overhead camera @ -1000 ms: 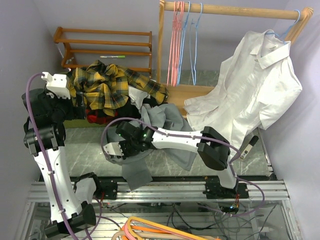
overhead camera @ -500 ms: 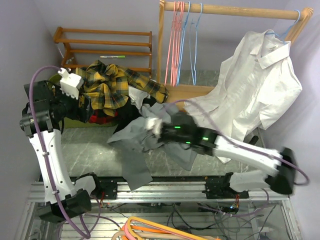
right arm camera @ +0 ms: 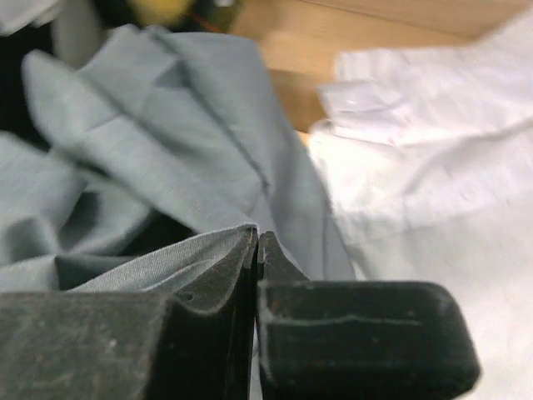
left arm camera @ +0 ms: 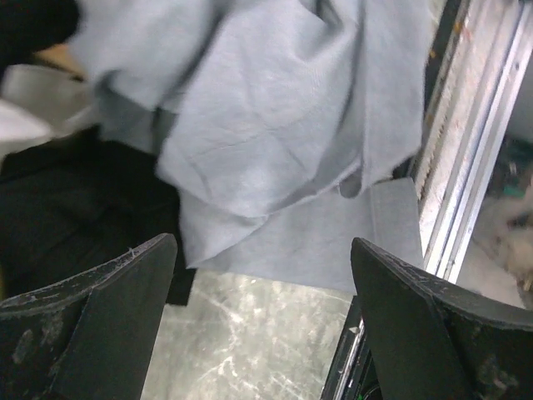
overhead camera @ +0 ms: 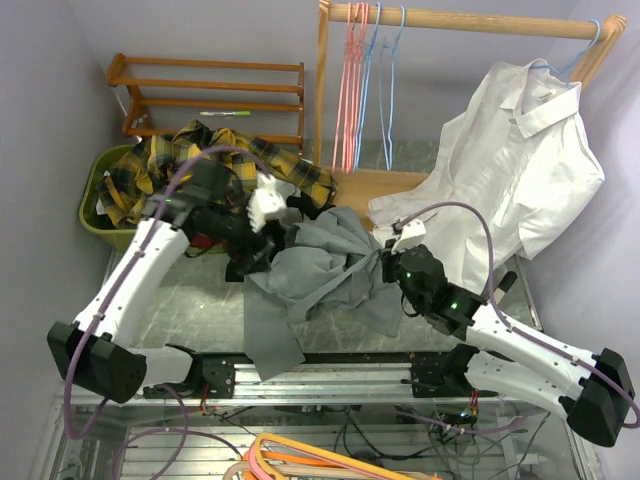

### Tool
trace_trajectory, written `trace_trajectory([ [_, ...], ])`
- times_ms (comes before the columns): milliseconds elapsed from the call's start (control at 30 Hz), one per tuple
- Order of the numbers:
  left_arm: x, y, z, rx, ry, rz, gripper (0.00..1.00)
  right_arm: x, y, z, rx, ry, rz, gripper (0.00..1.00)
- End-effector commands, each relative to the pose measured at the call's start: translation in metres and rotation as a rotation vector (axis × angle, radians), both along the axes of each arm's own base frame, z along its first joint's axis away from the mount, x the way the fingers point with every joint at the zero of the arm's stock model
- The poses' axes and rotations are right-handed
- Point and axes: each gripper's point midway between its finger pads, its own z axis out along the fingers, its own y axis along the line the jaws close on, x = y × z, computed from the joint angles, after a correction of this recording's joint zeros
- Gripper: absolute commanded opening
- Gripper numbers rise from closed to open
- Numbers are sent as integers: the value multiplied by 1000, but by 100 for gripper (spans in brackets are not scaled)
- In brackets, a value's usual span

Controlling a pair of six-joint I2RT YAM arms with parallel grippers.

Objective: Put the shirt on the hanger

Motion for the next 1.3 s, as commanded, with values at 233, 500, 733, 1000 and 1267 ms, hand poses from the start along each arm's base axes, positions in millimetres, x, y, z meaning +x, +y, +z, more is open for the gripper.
trace_trajectory([
  [233, -16, -43, -59, 244, -106, -144, 97, 40, -140, -63, 367, 280, -752, 0],
  [500, -11, -65, -68, 312, -265, -136, 97, 60, -141, -85, 419, 352, -763, 0],
  [733, -30, -89, -117, 461, -348, -252, 97, 65, -144, -76, 418, 324, -757, 0],
  [1000, -24, -110, -106, 357, -403, -215, 97, 63, -145, -77, 430, 318, -747, 0],
  [1267, -51, -131, -116, 357, -373, -371, 97, 64, -145, -81, 438, 323, -749, 0],
])
